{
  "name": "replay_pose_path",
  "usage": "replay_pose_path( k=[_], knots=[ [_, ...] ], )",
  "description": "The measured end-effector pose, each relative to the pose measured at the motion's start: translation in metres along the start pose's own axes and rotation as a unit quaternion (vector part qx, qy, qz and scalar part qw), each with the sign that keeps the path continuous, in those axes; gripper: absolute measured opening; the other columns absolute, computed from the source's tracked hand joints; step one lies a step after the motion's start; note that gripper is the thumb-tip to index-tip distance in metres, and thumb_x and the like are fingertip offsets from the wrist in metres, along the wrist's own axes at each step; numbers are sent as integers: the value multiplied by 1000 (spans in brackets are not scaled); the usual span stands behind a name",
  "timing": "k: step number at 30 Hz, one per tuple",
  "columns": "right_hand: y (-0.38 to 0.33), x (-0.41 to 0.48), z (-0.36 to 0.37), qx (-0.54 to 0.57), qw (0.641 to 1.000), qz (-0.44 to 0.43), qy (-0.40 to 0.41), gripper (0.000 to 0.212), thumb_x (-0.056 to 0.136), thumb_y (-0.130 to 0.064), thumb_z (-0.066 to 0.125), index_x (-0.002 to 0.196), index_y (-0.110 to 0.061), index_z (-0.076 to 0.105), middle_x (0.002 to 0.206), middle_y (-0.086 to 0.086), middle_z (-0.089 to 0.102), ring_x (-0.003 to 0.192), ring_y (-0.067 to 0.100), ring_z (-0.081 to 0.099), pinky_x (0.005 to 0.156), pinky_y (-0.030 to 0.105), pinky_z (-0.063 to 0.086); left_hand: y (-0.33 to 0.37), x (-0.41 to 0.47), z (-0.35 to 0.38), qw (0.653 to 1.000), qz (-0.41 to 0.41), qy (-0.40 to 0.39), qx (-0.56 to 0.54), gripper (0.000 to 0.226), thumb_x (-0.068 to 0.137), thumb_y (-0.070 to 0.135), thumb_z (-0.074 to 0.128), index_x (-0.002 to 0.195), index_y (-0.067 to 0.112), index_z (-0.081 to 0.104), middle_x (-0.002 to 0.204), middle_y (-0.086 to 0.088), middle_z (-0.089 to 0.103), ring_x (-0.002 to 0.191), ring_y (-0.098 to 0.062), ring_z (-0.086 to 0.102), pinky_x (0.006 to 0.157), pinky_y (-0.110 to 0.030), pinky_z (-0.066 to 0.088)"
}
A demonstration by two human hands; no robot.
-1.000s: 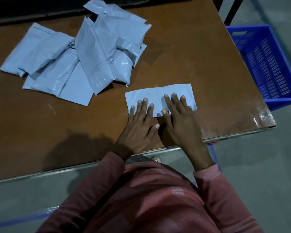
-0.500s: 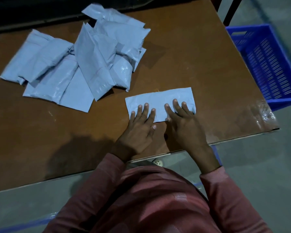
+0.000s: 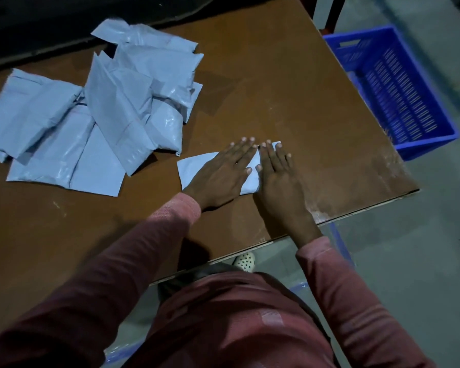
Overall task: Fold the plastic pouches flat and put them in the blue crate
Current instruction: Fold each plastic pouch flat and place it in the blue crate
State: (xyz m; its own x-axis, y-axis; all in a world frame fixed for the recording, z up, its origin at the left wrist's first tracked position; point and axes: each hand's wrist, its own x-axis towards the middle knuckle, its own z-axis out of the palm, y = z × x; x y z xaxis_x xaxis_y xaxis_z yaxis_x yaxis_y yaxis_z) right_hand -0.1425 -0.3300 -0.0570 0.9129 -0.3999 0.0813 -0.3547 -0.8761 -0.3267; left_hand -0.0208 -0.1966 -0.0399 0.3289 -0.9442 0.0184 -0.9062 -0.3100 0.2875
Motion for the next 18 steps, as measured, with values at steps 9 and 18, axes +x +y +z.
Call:
replay_pose_path(
  k=[9,18],
  knots=[
    [1,-1,4,24,999,-6,30,53,109,-26,24,157,-5,28,164,11,28,155,30,17,126,46,17,-2,-1,7,999,-2,35,-27,56,112,30,26,162,6,22,170,-8,19,159,-17,12,128,-40,17],
    [-3,0,2,17,999,9,39,52,108,-26,26,156,-6,32,163,11,30,154,29,20,125,44,19,-2,-1,5,999,-13,36,-26,56,111,32,25,162,8,24,170,-7,21,158,-16,14,129,-38,17]
  ],
)
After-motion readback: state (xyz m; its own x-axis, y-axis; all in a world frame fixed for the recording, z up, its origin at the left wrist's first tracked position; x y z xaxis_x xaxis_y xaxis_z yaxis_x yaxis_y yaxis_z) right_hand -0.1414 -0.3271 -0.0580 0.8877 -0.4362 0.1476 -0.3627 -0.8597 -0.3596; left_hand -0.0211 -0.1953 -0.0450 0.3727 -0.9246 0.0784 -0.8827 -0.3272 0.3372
